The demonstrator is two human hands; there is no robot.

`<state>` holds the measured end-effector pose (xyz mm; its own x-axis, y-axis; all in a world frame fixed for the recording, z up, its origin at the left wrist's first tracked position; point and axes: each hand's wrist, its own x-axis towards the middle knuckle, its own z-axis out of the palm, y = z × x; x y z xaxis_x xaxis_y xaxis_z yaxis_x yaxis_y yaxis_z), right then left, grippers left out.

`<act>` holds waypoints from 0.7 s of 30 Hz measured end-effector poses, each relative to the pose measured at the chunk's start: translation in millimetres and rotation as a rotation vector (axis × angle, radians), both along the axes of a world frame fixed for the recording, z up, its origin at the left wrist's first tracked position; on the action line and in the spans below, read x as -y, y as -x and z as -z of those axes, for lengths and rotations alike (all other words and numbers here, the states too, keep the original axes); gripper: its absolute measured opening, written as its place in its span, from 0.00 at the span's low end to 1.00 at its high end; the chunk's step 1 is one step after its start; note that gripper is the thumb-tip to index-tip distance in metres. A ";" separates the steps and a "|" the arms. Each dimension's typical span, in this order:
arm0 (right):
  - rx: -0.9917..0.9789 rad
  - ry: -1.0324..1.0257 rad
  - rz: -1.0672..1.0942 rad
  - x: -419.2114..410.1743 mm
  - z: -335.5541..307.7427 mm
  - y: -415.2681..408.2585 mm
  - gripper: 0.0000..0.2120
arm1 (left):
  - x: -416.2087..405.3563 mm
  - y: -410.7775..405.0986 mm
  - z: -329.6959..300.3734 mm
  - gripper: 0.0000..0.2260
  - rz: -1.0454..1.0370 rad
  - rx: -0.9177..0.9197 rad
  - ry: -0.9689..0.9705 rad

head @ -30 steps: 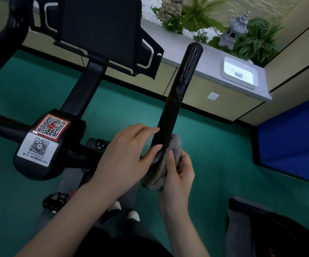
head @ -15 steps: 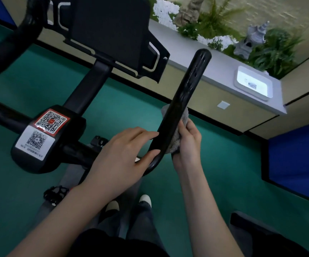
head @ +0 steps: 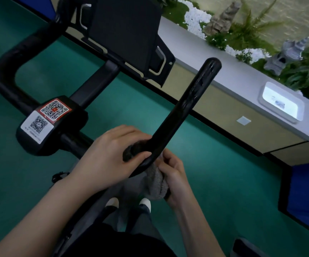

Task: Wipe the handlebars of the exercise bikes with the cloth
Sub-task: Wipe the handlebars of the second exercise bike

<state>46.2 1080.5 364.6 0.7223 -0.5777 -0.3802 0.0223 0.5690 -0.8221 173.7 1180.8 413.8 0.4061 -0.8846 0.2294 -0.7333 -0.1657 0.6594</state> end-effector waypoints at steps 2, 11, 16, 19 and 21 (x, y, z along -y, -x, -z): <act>-0.013 0.006 0.054 5.4 -2.2 -3.2 0.10 | 0.7 0.5 -1.1 0.13 -0.015 0.000 -0.005; -0.090 0.486 0.423 51.0 -34.1 13.7 0.08 | 4.3 4.8 -11.2 0.19 -0.073 0.028 -0.080; -0.127 0.908 0.455 54.6 -50.8 -9.6 0.12 | 19.3 10.2 -13.4 0.18 -0.102 0.031 -0.083; -0.164 1.098 0.484 39.5 -40.9 -23.2 0.11 | 33.1 11.8 -13.9 0.17 -0.105 0.033 -0.082; -0.191 1.150 0.541 38.8 -35.8 -27.7 0.10 | 41.4 12.0 -13.7 0.17 -0.103 0.036 -0.083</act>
